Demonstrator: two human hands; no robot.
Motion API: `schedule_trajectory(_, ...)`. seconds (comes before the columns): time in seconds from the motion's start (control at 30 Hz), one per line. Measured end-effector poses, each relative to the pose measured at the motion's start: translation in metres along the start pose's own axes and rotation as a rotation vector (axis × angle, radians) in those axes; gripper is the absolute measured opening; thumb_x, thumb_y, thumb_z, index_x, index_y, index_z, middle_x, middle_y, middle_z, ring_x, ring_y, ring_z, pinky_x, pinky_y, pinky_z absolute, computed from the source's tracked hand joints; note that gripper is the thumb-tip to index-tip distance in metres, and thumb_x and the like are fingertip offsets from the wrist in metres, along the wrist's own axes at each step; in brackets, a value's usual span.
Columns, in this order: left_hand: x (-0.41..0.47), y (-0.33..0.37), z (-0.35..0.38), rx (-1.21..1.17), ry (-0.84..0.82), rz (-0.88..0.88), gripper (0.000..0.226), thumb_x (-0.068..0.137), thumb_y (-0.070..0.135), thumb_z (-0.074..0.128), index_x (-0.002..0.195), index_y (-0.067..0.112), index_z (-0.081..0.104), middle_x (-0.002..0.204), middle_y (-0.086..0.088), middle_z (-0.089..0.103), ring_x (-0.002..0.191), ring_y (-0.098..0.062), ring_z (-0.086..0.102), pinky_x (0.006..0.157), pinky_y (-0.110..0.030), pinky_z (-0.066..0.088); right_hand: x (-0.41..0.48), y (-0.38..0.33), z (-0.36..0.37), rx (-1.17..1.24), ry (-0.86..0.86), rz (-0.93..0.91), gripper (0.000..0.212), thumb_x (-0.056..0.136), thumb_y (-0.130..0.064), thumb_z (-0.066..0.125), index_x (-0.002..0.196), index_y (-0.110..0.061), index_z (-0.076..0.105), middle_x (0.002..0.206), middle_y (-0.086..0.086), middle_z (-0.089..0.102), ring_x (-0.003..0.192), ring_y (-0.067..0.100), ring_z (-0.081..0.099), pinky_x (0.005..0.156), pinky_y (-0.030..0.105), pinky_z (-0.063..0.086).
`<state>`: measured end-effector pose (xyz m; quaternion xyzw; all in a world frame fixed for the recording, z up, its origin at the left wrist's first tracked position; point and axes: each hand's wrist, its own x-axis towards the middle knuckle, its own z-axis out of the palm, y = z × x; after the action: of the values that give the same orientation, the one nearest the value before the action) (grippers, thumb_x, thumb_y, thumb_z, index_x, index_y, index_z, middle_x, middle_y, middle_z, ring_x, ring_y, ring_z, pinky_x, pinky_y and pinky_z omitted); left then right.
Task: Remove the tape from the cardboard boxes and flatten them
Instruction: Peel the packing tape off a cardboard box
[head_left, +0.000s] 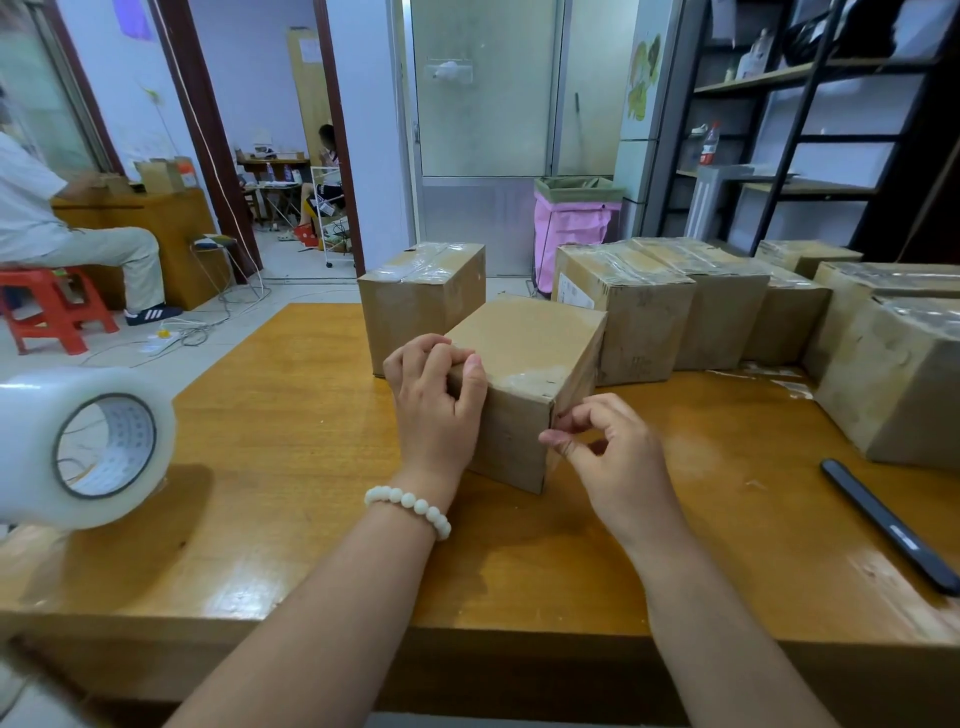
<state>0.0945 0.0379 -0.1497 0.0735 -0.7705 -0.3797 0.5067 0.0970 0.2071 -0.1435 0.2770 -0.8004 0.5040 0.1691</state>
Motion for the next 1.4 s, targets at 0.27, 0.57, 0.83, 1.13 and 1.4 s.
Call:
schedule_trajectory(0.27,0.002,-0.001,-0.003,-0.049,0.011,-0.005,0.042,0.087,0.040,0.038,0.084,0.010,0.067,0.103,0.003,0.054,0.108,-0.013,0.034,0.091,-0.001,0.019,-0.003,-0.003,-0.004,0.081,-0.145,-0.043,0.016,0.088,-0.011,0.064,0.077,-0.019,0.055,0.083,-0.007,0.050,0.079,-0.002,0.047,0.070,0.006,0.037)
schedule_trajectory(0.57,0.003,0.000,-0.005,-0.051,0.013,0.002,0.041,0.087,0.039,0.038,0.083,0.010,0.068,0.101,0.005,0.054,0.108,-0.015,0.036,0.091,-0.001,0.020,-0.001,0.002,-0.008,0.060,-0.089,-0.066,0.012,0.084,-0.007,0.068,0.079,-0.018,0.064,0.081,-0.010,0.057,0.081,-0.001,0.053,0.068,0.007,0.040)
schedule_trajectory(0.83,0.004,0.000,-0.005,-0.048,0.032,0.038,0.040,0.089,0.034,0.039,0.081,0.007,0.068,0.099,0.005,0.053,0.105,-0.019,0.038,0.091,0.000,0.019,-0.003,-0.002,-0.008,-0.085,-0.137,-0.183,0.025,0.074,-0.045,0.068,0.073,-0.025,0.053,0.081,-0.014,0.048,0.078,0.001,0.048,0.068,0.009,0.040)
schedule_trajectory(1.13,0.002,0.000,-0.004,-0.054,0.032,0.030,0.044,0.090,0.035,0.036,0.083,0.005,0.068,0.099,0.004,0.053,0.105,-0.017,0.037,0.091,0.000,0.019,-0.005,-0.007,-0.001,0.074,-0.154,0.008,0.025,0.084,-0.023,0.069,0.073,-0.035,0.050,0.092,-0.014,0.045,0.097,0.003,0.042,0.083,0.010,0.035)
schedule_trajectory(1.4,0.001,-0.002,-0.002,-0.032,0.069,0.090,0.044,0.093,0.029,0.034,0.083,0.003,0.068,0.097,0.003,0.052,0.103,-0.007,0.032,0.091,-0.001,0.020,-0.003,-0.016,-0.005,0.441,-0.181,0.253,0.009,0.081,-0.027,0.065,0.079,-0.020,0.060,0.095,0.006,0.053,0.090,0.014,0.051,0.083,0.020,0.043)
